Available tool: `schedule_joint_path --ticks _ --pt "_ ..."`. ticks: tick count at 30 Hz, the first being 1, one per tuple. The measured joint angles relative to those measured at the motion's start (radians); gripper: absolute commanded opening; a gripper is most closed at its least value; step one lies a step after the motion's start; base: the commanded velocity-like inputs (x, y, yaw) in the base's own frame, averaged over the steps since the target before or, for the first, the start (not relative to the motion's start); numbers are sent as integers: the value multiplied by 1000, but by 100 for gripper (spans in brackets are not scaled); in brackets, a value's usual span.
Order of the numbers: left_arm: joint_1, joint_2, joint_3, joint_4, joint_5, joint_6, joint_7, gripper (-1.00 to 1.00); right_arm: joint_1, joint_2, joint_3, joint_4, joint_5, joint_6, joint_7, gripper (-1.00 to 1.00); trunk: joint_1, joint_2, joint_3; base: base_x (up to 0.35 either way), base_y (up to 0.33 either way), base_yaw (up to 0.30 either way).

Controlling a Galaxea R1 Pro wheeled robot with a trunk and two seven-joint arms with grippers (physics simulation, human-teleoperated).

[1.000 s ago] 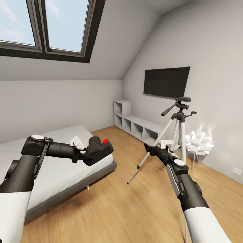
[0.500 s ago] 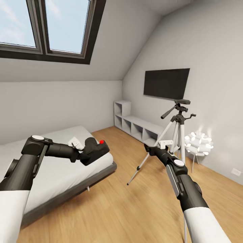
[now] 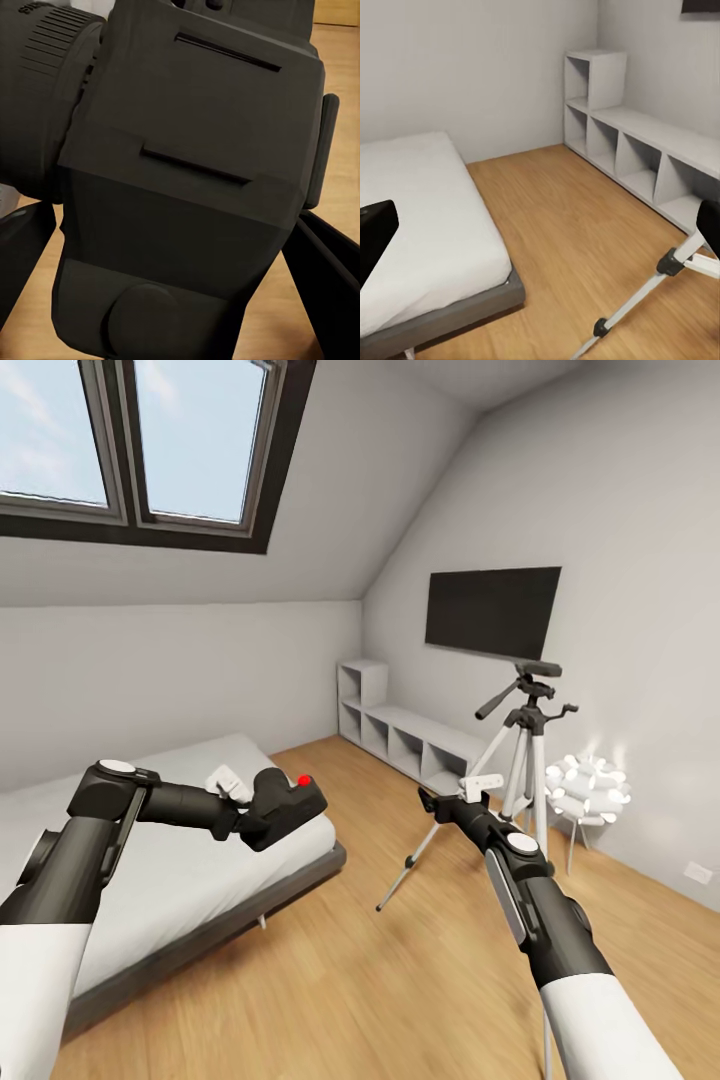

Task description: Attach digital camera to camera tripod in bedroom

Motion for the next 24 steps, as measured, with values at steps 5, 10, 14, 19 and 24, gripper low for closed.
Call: schedule_joint_path --ticks 5,10,14,19,24 --pt "0 0 -3 -2 0 4 0 -100 0 -1 1 0 0 0 0 100 -19 35 16 0 0 0" --pt "0 -1 -3 -5 0 6 0 -100 0 0 2 0 0 -1 0 100 -38 70 31 0 0 0" --pt "0 -1 -3 -6 0 6 -1 -100 0 0 2 0 0 -1 0 100 -54 98 44 0 0 0" --pt "0 -1 -3 -6 0 9 -1 -100 0 0 2 0 0 0 0 100 -73 133 60 0 0 0" --pt "0 -1 -5 -5 0 43 -1 -100 0 -1 3 0 0 0 0 100 -92 168 75 0 0 0"
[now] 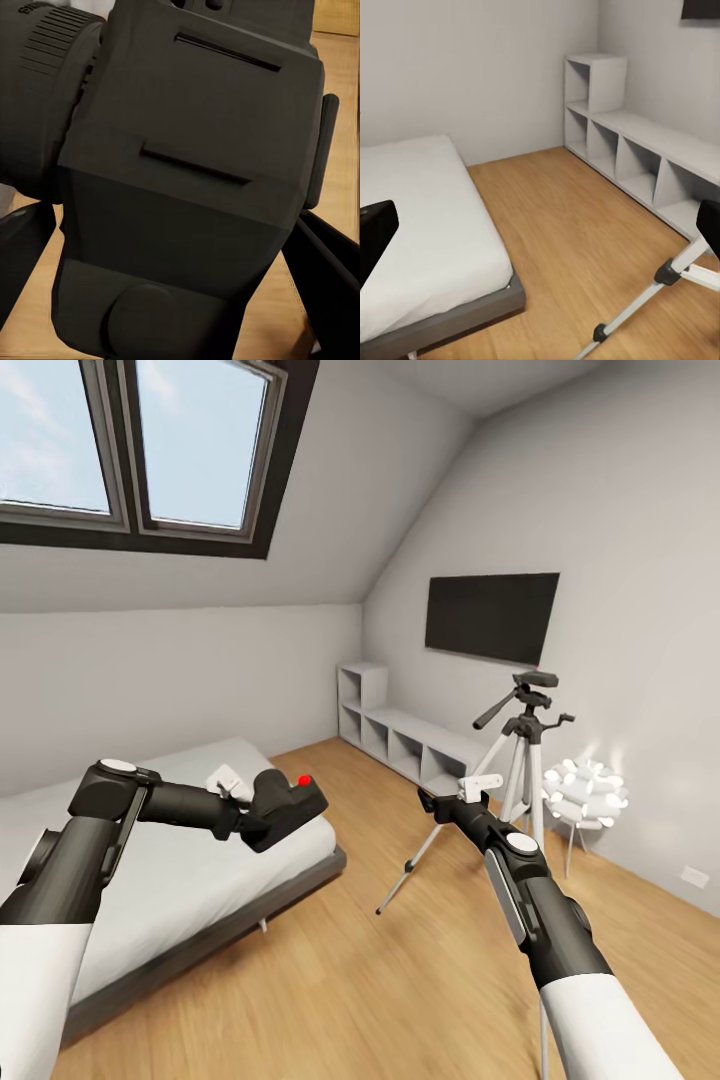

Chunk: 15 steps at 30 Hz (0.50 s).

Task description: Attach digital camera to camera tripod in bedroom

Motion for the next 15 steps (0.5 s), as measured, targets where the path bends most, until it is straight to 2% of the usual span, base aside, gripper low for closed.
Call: schedule_joint_path --ticks 7,10,11,15 --pt "-12 7 -1 6 0 48 0 -100 0 0 8 0 0 -1 0 100 -27 49 22 2 0 0" --pt "-59 11 -6 22 -1 56 -1 -100 0 0 10 0 0 -1 0 100 -38 70 31 42 0 0" --pt "-92 13 -13 40 -3 59 -3 -100 0 1 10 0 0 -1 1 100 -42 77 35 65 0 0" --pt "-169 20 -39 108 -3 65 -7 -100 0 1 11 0 0 -1 1 100 -58 105 47 77 0 0"
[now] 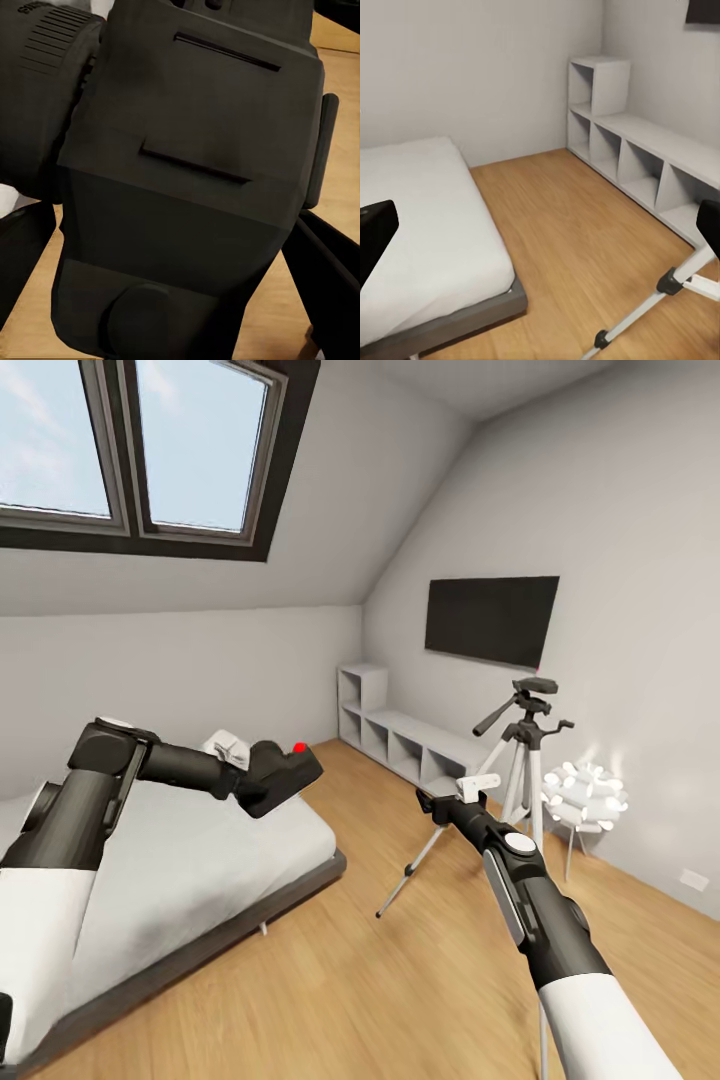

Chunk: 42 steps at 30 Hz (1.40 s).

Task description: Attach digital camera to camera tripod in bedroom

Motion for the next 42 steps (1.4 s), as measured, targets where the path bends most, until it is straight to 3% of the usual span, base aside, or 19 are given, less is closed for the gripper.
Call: schedule_joint_path --ticks 6,9,13,18,22,26,28,34,42 --pt "-167 10 -70 238 -1 0 -8 -100 0 0 0 0 0 0 0 100 -23 42 19 111 0 0" --pt "-266 11 -143 388 -2 -10 -9 -100 0 -1 0 0 0 0 0 100 -35 63 28 126 21 0" --pt "-340 10 -198 474 -1 -29 -8 -100 0 0 0 0 0 0 0 100 -50 91 41 128 52 0" --pt "-376 -11 -249 509 -1 -51 -8 -100 0 0 0 0 0 0 0 100 -69 126 57 114 27 0" --pt "-397 -31 -311 518 -12 -58 -8 -100 0 0 0 0 0 0 0 100 -84 154 69 72 7 0" --pt "-410 -37 -366 521 -76 -64 -10 -100 0 -1 0 0 0 0 0 100 -100 182 82 29 8 0" --pt "-413 -38 -376 523 -120 -75 -10 -100 0 -1 0 0 0 0 0 100 -108 196 88 82 62 0" --pt "-418 -39 -384 520 -208 -115 -14 -100 0 -1 0 0 0 0 0 100 -131 239 107 98 71 0" --pt "-422 -32 -387 513 -238 -159 -44 -100 0 -1 0 0 0 0 0 100 -161 295 132 21 15 0"
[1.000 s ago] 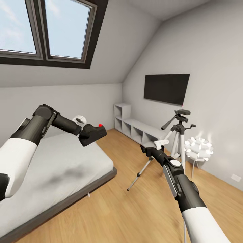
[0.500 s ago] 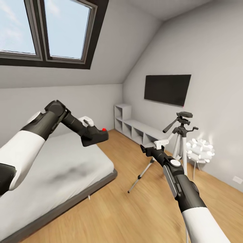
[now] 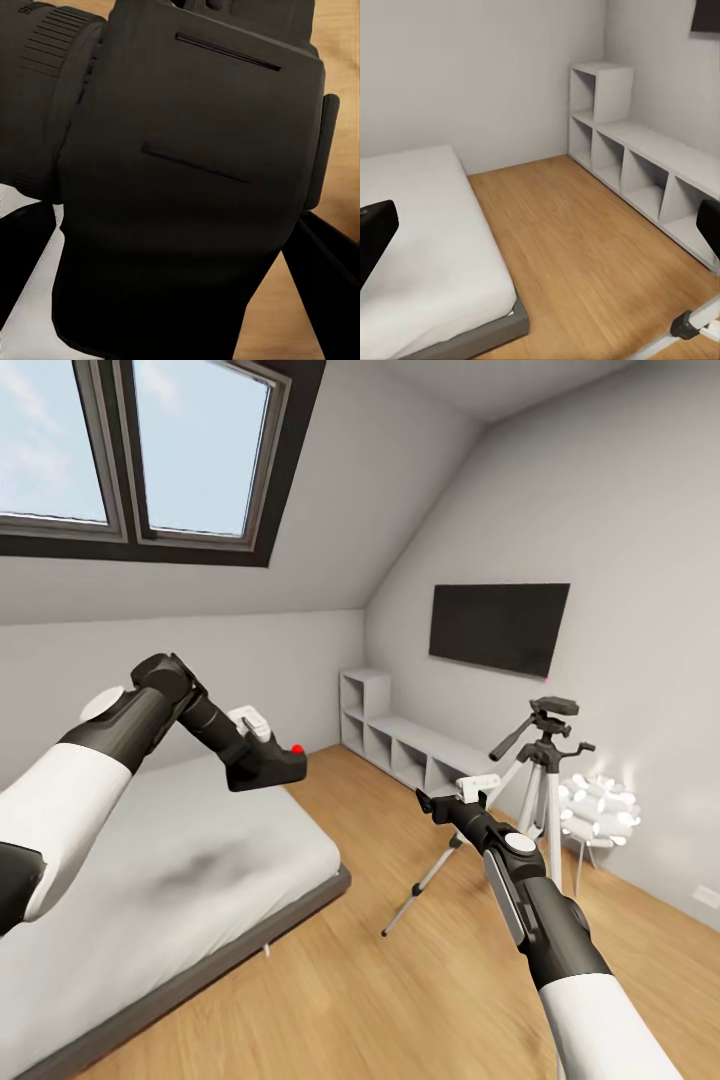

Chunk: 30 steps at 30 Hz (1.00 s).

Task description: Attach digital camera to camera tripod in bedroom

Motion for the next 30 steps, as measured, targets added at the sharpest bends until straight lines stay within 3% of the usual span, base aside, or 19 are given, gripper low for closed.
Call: schedule_joint_path --ticks 15,21,30 --pt "-1 14 -2 -3 -5 -16 -14 -100 0 0 2 0 0 0 2 100 -58 105 47 1 1 0" --pt "-1 14 -4 -3 -5 -16 -14 -100 -1 0 26 0 0 0 2 100 -80 146 64 0 0 0" --pt "-1 13 -5 -2 -5 -16 -14 -100 -1 0 42 0 0 0 2 100 -80 146 64 0 0 0"
